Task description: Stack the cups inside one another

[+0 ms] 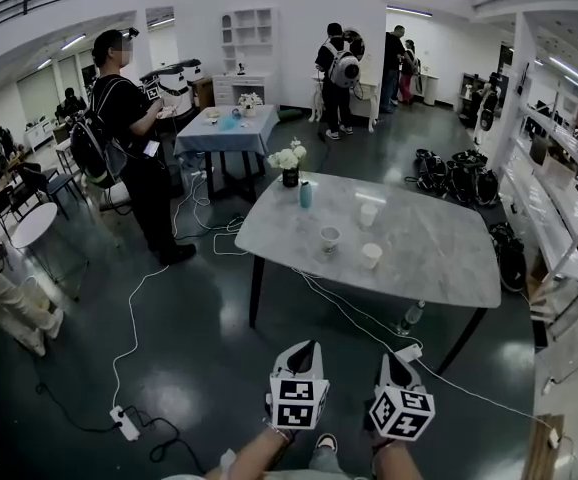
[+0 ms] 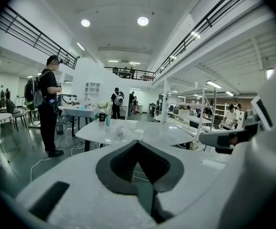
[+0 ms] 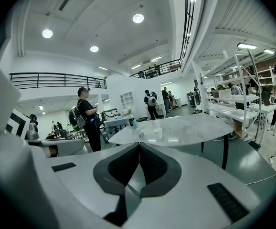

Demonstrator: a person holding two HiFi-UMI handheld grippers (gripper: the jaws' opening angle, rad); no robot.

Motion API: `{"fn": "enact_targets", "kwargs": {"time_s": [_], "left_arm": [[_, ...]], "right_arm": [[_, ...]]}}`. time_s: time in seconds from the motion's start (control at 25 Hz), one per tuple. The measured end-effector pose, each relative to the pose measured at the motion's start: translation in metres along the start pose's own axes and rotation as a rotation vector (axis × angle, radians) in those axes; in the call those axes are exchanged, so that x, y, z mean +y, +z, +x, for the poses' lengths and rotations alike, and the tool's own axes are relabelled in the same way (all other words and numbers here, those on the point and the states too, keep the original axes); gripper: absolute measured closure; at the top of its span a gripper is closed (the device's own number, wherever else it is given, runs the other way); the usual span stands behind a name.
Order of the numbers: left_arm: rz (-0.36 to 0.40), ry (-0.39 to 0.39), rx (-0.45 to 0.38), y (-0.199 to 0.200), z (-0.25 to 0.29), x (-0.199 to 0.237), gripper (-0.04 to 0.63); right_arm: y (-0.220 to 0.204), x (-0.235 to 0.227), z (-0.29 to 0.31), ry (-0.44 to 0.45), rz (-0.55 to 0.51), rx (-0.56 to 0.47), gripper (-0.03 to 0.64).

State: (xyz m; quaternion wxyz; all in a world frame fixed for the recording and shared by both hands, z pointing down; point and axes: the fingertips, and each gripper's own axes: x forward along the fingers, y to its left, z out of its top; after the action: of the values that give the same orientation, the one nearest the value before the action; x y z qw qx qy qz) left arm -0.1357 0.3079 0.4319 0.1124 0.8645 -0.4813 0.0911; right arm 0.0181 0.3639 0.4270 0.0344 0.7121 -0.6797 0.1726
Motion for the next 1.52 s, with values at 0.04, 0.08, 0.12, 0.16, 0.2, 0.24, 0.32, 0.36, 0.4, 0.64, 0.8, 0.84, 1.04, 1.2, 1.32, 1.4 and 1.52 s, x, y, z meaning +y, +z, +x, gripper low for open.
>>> {"fn": "enact_targets", "kwargs": {"time_s": [0.04, 0.08, 0.12, 0.16, 0.2, 0.24, 0.32, 0.36, 0.4, 0.64, 0.8, 0.84, 1.04, 1.2, 1.32, 1.4, 1.52], "left_arm": [[-0.001, 0.0, 0.003, 0.003, 0.007, -0.002, 0.6], [-0.005, -0.001, 0.005, 0.005, 0.014, -0.004, 0.6], [-0.011, -0.004, 0.008, 0.007, 0.021, -0.008, 0.6], [-0.016, -0.005, 0.01, 0.009, 0.027, -0.011, 0.6], [-0.02, -0.005, 0.012, 0.01, 0.034, -0.013, 0.6], [-0.021, -0.004, 0.012, 0.012, 0.041, -0.016, 0.6], [-0.014, 0.0, 0.015, 0.016, 0.054, -0.019, 0.6], [-0.007, 0.002, 0.017, 0.018, 0.06, -0.021, 0.6], [-0.001, 0.003, 0.016, 0.02, 0.066, -0.023, 0.6], [0.016, 0.021, 0.024, 0.026, 0.097, -0.028, 0.6], [0.03, 0.047, 0.035, 0.028, 0.116, -0.023, 0.6], [0.029, 0.053, 0.034, 0.03, 0.121, -0.024, 0.6], [0.037, 0.071, 0.032, 0.039, 0.145, -0.028, 0.6], [0.049, 0.082, 0.054, 0.037, 0.16, -0.029, 0.6], [0.056, 0.086, 0.064, 0.038, 0.169, -0.028, 0.6], [0.054, 0.092, 0.063, 0.04, 0.175, -0.024, 0.6], [0.054, 0.092, 0.064, 0.04, 0.184, -0.018, 0.6]], "right_arm": [[0.004, -0.005, 0.005, 0.001, -0.001, 0.001, 0.609], [0.008, -0.01, 0.01, 0.003, -0.002, 0.002, 0.608], [0.01, -0.016, 0.015, 0.004, -0.002, 0.005, 0.607], [0.012, -0.022, 0.02, 0.006, -0.001, 0.009, 0.607], [0.015, -0.027, 0.025, 0.01, 0.001, 0.013, 0.608], [0.018, -0.032, 0.029, 0.014, 0.004, 0.016, 0.608], [0.025, -0.04, 0.039, 0.022, 0.005, 0.017, 0.609], [0.028, -0.044, 0.044, 0.024, 0.004, 0.017, 0.608], [0.031, -0.048, 0.049, 0.026, 0.003, 0.018, 0.609], [0.041, -0.074, 0.078, 0.039, 0.014, 0.027, 0.609], [0.044, -0.084, 0.099, 0.058, 0.024, 0.031, 0.609], [0.046, -0.087, 0.104, 0.064, 0.026, 0.033, 0.608], [0.053, -0.104, 0.126, 0.085, 0.036, 0.041, 0.609], [0.055, -0.118, 0.142, 0.085, 0.05, 0.048, 0.608], [0.059, -0.125, 0.151, 0.081, 0.056, 0.051, 0.609], [0.062, -0.126, 0.158, 0.082, 0.056, 0.048, 0.608], [0.061, -0.127, 0.169, 0.08, 0.06, 0.05, 0.609]]}}
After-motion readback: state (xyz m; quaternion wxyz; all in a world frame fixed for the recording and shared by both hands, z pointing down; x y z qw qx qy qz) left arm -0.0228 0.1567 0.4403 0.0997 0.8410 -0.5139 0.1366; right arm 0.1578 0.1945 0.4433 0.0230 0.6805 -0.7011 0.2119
